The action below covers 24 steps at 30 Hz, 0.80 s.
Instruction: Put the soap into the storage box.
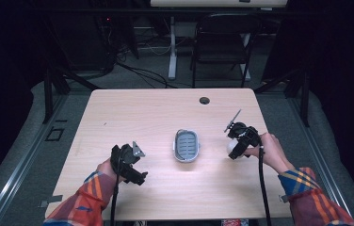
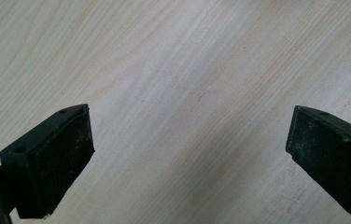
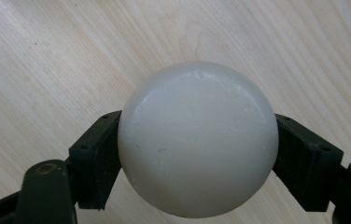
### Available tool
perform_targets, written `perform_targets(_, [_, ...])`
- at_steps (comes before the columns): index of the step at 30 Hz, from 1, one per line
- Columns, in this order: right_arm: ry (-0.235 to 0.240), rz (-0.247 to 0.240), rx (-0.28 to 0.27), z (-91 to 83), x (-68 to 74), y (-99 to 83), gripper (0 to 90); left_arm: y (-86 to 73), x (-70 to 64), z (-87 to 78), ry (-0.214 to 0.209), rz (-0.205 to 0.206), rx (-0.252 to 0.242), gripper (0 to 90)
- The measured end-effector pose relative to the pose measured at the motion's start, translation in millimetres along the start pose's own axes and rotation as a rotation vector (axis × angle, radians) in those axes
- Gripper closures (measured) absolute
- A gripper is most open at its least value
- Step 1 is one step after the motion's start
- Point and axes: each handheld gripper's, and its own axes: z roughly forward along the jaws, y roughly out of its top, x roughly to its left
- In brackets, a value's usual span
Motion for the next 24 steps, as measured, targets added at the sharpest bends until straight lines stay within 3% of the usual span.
perform_targets(24, [-0.021,-0.065,-0.013,-20.2,11.4,39.5,23.1,-0.6,1.4,-1.7,-0.003,-0.009,-0.012,0.8])
